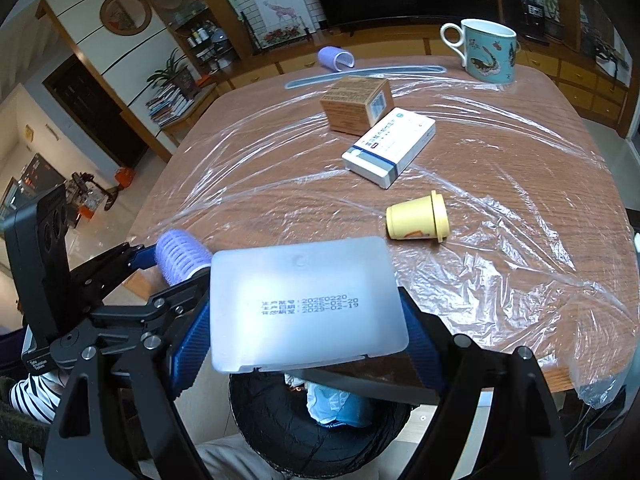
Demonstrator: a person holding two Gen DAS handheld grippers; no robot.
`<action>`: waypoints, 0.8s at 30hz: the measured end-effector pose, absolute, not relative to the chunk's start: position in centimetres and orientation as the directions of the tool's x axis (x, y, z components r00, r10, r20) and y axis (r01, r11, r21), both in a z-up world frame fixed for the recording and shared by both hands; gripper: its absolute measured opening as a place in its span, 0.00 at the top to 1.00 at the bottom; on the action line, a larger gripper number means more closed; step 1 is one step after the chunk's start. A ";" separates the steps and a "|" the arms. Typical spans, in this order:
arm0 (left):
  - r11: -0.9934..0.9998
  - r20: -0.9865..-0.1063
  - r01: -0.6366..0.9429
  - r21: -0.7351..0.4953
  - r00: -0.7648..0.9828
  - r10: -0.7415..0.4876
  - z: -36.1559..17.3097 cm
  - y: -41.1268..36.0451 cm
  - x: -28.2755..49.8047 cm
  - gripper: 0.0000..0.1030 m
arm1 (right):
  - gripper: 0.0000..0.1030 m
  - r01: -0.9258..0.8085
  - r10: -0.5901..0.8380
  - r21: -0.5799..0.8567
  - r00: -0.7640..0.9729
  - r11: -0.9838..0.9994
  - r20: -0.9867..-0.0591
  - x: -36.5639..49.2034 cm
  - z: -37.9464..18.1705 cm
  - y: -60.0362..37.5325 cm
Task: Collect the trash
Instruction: 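Carry the hair roller in the left tool and white lid in the right tool over the bin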
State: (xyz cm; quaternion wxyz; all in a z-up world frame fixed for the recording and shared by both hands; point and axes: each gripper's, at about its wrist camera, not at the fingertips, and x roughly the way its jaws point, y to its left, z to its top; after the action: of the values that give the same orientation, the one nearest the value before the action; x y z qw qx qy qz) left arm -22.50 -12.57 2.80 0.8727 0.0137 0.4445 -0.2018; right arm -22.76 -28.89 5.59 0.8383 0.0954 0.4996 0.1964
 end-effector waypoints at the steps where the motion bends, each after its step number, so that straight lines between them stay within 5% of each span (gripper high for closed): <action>1: 0.921 -0.781 0.358 -0.155 0.527 -0.336 2.9 -12.7 -22.7 0.30 | 0.20 -0.245 0.435 0.362 0.416 0.899 -0.798 -23.0 5.6 -29.0; 24: 0.961 -0.802 0.254 -0.106 0.550 -0.234 2.9 -14.8 -29.5 0.30 | 0.20 -0.363 0.514 0.395 0.332 0.844 -0.791 -29.3 5.2 -30.7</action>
State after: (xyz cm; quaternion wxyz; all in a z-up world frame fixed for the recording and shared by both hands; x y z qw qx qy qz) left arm -29.48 -14.79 2.85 0.8801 0.0111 0.4539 -0.1387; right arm -29.32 -30.70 5.20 0.8126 0.0737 0.5114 0.2696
